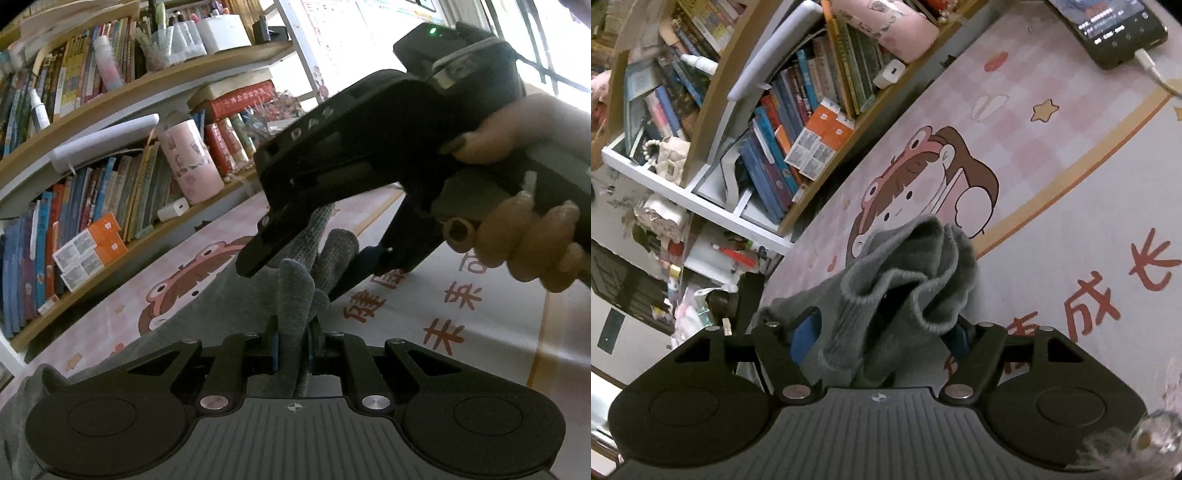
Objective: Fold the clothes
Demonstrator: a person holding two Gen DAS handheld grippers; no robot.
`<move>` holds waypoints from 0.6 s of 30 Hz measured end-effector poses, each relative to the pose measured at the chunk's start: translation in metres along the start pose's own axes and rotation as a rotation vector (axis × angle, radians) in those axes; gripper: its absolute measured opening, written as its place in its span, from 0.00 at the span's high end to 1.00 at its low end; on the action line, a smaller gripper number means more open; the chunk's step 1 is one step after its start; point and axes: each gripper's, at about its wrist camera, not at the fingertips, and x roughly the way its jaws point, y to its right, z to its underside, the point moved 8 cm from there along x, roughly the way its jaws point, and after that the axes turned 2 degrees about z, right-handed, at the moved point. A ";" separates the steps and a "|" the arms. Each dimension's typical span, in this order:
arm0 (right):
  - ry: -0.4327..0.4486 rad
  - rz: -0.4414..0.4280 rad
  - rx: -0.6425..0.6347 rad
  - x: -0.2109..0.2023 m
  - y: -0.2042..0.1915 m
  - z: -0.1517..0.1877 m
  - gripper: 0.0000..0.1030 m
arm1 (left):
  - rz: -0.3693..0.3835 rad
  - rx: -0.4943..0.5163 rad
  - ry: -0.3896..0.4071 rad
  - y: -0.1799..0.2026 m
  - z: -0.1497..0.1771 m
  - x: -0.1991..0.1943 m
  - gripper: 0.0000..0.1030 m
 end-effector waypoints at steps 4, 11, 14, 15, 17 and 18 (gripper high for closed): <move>-0.012 -0.015 0.004 0.003 0.002 -0.001 0.69 | 0.003 -0.010 -0.002 0.000 0.000 -0.001 0.88; 0.014 -0.021 -0.036 -0.010 -0.002 -0.004 0.79 | 0.009 -0.014 0.017 0.007 -0.005 -0.005 0.89; 0.025 -0.019 -0.048 -0.018 -0.003 -0.005 0.80 | 0.020 -0.015 0.030 0.010 -0.008 -0.008 0.89; 0.029 -0.018 -0.051 -0.020 -0.003 -0.006 0.80 | 0.024 -0.014 0.034 0.011 -0.009 -0.009 0.89; 0.035 -0.016 -0.055 -0.023 -0.004 -0.005 0.80 | 0.027 -0.011 0.037 0.012 -0.010 -0.010 0.89; 0.038 -0.014 -0.056 -0.025 -0.005 -0.005 0.80 | 0.029 -0.010 0.041 0.013 -0.011 -0.011 0.89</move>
